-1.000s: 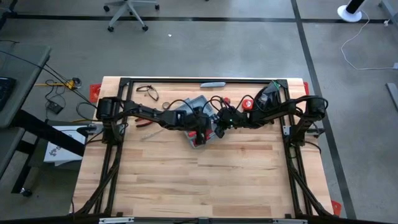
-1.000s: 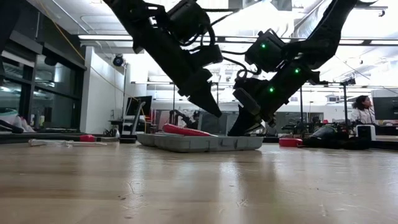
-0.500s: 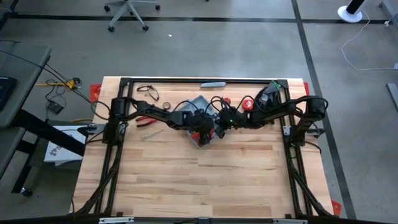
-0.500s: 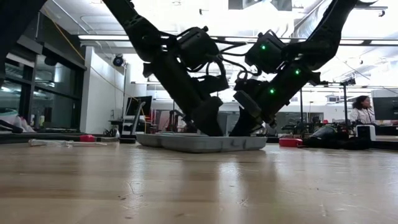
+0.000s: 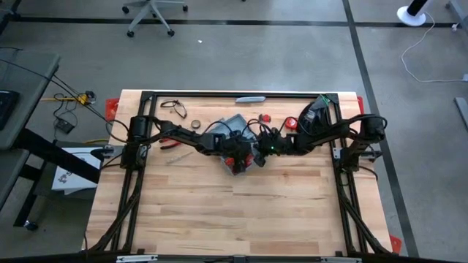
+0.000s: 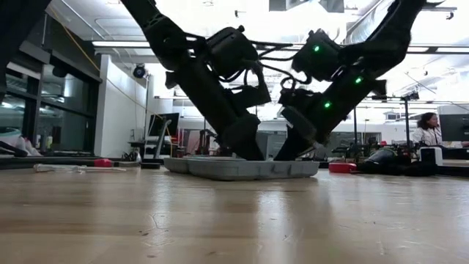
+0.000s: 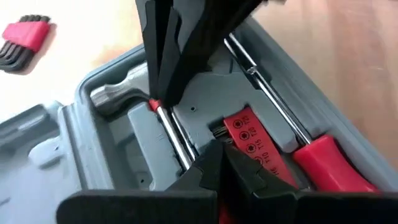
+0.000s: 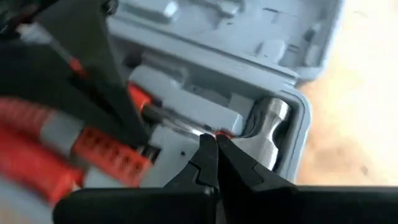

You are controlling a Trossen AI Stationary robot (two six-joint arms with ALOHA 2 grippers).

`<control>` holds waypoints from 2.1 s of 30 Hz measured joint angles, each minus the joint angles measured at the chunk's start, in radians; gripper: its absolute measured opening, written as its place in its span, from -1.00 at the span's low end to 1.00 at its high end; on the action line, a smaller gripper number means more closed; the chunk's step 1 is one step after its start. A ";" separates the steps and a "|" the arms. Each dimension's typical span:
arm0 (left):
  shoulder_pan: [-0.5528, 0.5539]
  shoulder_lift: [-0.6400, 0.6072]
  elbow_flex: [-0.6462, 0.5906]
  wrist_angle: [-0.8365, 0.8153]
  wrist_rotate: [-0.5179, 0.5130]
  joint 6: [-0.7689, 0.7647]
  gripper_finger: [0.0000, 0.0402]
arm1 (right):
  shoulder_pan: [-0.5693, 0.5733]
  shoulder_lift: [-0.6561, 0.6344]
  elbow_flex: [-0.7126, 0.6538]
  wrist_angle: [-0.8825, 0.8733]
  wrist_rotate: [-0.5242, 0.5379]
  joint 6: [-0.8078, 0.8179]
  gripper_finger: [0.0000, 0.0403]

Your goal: Prefit tool cases

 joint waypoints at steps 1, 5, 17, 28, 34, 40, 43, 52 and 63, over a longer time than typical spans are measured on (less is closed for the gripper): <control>-0.006 -0.014 0.000 -0.002 -0.006 0.007 -1.00 | 0.011 -0.014 0.000 -0.011 0.003 -0.003 -1.00; -0.021 -0.062 -0.007 -0.025 -0.013 0.032 -1.00 | 0.049 -0.063 -0.002 -0.067 0.039 -0.007 -1.00; -0.095 -0.084 -0.003 -0.047 0.101 0.026 -1.00 | 0.161 -0.079 0.001 -0.148 0.069 0.075 -1.00; -0.146 -0.085 -0.001 -0.060 0.026 0.026 -1.00 | 0.227 -0.080 0.002 -0.113 0.204 0.099 -1.00; -0.146 -0.128 0.000 -0.154 -0.068 0.026 -1.00 | 0.204 -0.080 0.003 -0.080 0.206 0.074 -1.00; -0.115 -0.202 0.001 -0.308 -0.193 0.023 -1.00 | 0.152 -0.081 0.003 -0.075 0.166 0.064 -1.00; -0.078 -0.204 0.001 -0.345 -0.134 0.004 -1.00 | 0.135 -0.081 0.003 -0.055 0.132 0.049 -1.00; -0.045 -0.131 0.004 -0.343 -0.003 -0.048 -1.00 | 0.135 -0.044 0.004 0.010 0.057 0.051 -1.00; -0.058 -0.115 0.002 -0.349 -0.068 -0.055 -1.00 | 0.139 0.032 0.008 0.080 0.057 0.079 -1.00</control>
